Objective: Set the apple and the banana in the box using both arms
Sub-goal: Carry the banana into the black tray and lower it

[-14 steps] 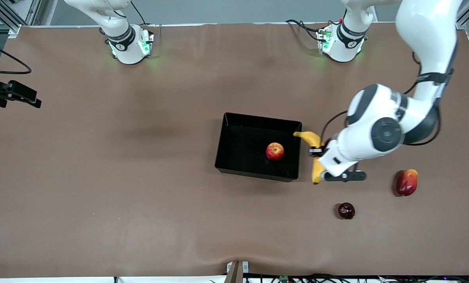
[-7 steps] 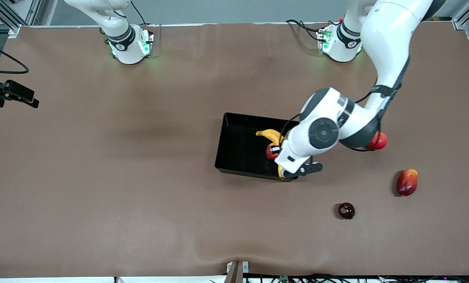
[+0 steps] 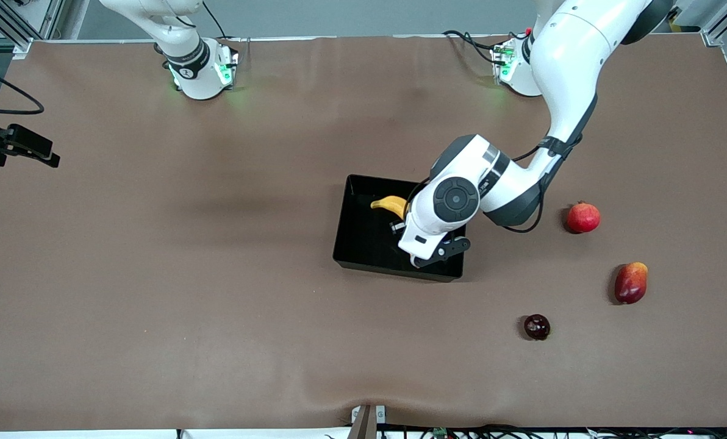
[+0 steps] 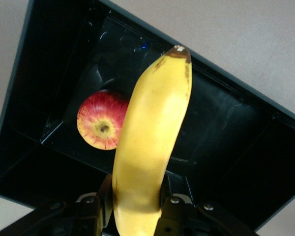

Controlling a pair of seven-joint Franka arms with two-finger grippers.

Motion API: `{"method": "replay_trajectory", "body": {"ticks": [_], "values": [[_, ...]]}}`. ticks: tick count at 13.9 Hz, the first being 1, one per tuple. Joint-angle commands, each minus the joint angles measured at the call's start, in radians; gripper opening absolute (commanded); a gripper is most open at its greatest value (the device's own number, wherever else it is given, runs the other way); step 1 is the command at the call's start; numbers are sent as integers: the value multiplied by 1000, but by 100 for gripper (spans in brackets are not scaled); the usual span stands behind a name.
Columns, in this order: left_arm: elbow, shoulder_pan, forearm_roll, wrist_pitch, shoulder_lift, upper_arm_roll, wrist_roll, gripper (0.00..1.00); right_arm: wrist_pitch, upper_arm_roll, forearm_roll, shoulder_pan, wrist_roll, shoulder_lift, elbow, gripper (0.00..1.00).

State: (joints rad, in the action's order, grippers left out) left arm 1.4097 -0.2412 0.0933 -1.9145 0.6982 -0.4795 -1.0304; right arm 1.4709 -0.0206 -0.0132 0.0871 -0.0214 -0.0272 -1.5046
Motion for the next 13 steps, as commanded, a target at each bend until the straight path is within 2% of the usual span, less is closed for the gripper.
{"method": "replay_trajectory", "body": {"ticks": [1,6,8,13], "values": [[-23,-32,12,-12,26,10,-58,20,-6,-10,7,14,14,-2,15,100],[-23,-52,32,-72,66,12,-94,21,-8,-10,9,14,12,-2,14,100],[-21,-55,49,-84,83,12,-96,26,-8,-10,7,23,14,-3,15,100],[-23,-76,72,-90,110,12,-105,23,-8,-10,6,23,12,-3,15,100]]}}
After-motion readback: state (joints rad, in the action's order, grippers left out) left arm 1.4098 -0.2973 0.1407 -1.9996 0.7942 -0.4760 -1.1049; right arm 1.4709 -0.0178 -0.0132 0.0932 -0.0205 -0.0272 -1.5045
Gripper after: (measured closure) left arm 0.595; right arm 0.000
